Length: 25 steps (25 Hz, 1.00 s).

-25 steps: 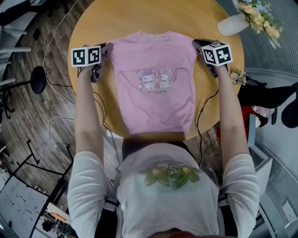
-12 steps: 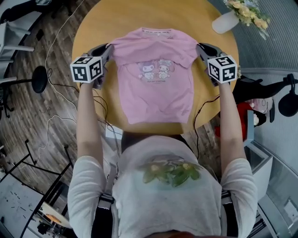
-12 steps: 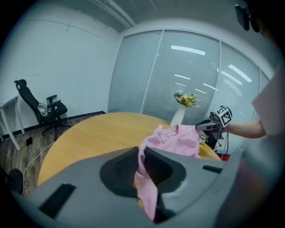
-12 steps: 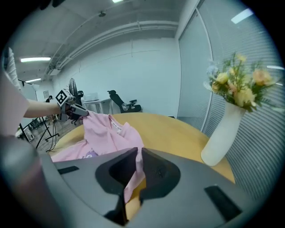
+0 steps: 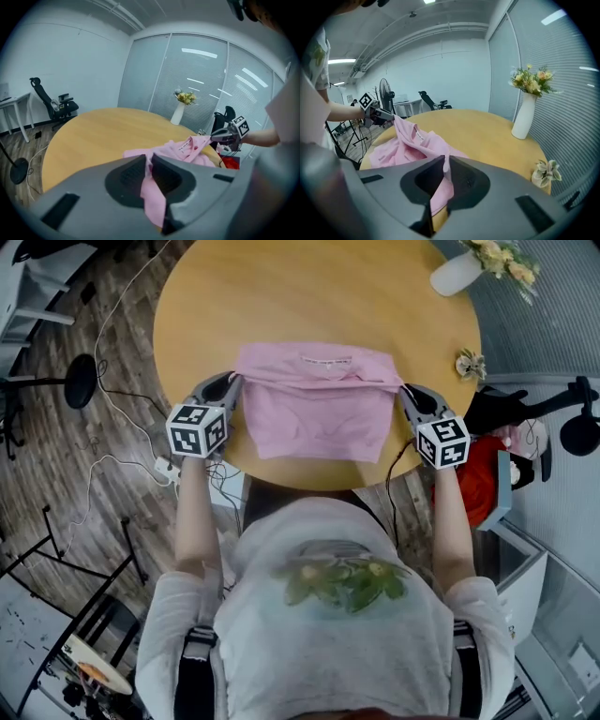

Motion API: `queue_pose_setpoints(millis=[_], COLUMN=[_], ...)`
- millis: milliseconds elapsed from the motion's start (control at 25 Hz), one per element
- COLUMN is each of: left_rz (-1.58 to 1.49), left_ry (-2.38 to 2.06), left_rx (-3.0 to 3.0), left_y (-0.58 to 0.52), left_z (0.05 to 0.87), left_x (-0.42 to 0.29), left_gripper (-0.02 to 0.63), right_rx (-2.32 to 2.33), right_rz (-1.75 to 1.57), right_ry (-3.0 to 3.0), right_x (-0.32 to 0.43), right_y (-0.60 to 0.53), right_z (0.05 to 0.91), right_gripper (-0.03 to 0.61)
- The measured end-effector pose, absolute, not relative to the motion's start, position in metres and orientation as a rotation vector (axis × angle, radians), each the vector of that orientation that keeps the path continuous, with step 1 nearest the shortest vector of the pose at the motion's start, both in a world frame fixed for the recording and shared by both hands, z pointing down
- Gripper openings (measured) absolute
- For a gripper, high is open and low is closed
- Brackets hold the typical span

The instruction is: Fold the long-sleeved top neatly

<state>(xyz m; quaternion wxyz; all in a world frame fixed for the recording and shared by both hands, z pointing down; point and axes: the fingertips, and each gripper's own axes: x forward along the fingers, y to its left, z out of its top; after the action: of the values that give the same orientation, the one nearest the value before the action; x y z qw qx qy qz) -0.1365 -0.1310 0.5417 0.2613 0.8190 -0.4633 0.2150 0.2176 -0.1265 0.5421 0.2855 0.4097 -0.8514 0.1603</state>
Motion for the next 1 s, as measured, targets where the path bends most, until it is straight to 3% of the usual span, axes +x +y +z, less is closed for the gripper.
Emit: queue_pose_setpoints(millis=[280, 640, 920, 1000], left_rz=[0.682, 0.519, 0.858, 0.905], left_ry=[-1.279, -1.262, -1.097, -1.043], left_rx=[2.161, 2.312, 2.12, 2.057], left_y=[-0.097, -0.077, 0.002, 0.015], left_z=[0.574, 0.486, 0.599, 0.62], left_x=[-0.133, -0.129, -0.131, -0.128], left_gripper=[0.041, 0.041, 0.044, 0.075], right_rx=[1.06, 1.136, 0.925, 0.867], right_rz=[0.434, 0.396, 0.588, 0.699], right_ry=[-2.219, -2.398, -2.215, -2.163], right_x=[0.218, 0.23, 0.22, 0.218], right_y=[-0.096, -0.075, 0.014, 0.028], right_z=[0.576, 0.486, 0.589, 0.617], right_gripper=[0.043, 0.043, 0.043, 0.045])
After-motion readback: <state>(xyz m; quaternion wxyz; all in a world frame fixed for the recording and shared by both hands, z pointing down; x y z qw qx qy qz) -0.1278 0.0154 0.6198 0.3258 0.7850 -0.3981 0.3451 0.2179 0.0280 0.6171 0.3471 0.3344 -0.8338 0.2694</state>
